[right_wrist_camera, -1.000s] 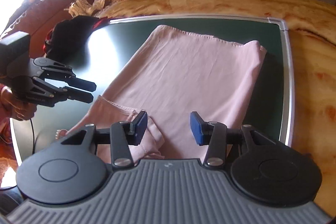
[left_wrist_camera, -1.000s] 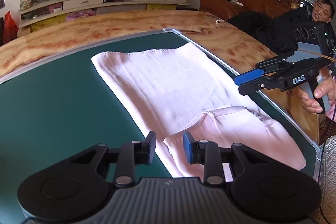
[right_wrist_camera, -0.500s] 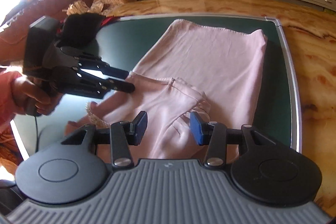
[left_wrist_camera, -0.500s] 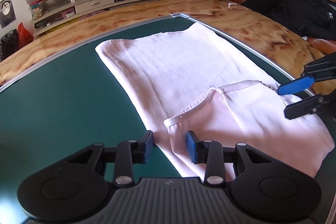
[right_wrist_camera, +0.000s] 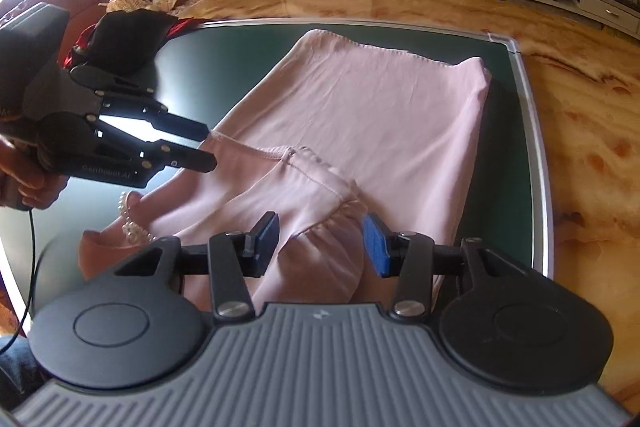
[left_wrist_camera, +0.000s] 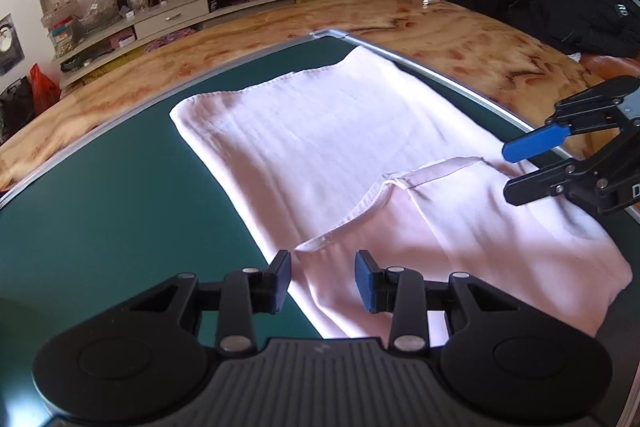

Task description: Fold clothes

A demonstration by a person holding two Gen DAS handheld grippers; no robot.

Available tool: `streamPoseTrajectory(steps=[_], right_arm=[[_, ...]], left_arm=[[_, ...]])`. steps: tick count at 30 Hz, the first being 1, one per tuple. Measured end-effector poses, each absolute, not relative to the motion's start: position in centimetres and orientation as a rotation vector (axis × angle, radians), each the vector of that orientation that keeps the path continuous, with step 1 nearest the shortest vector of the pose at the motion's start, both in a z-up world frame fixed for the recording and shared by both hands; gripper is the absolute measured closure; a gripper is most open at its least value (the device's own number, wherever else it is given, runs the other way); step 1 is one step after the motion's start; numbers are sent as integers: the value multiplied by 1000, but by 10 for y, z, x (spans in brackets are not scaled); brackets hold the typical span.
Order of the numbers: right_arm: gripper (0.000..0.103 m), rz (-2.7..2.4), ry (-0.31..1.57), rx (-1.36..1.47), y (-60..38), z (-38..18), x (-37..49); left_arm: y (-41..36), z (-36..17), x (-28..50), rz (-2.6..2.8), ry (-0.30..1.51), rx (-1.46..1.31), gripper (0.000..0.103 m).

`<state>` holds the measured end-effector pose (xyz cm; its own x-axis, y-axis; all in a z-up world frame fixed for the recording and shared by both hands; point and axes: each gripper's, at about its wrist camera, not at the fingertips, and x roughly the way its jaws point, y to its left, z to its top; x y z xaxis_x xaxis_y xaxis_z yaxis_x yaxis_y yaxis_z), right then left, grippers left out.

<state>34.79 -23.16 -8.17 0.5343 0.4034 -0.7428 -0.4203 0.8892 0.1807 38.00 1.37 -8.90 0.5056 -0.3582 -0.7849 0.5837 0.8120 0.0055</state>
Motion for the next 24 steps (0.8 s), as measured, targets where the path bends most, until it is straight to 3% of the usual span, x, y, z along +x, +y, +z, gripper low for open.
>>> streamPoseTrajectory(steps=[4,5,6,9,24], right_arm=[[47,452,900,58,-239,-91,370],[47,457,905,83,-241,-94,374],[47,465,912,112,-245,-97,377],[47,503,924,163,-245,-104,384],[47,517,904,8,-215,-102,389]], left_arm=[[19,-88,385,-605,877,222,64],[19,-89,385,-618,879,218,69],[19,-90,386,-628,883,215,85],[21,-91,388,-606,888,195,94],[32,-91,376,-459,912,206,94]])
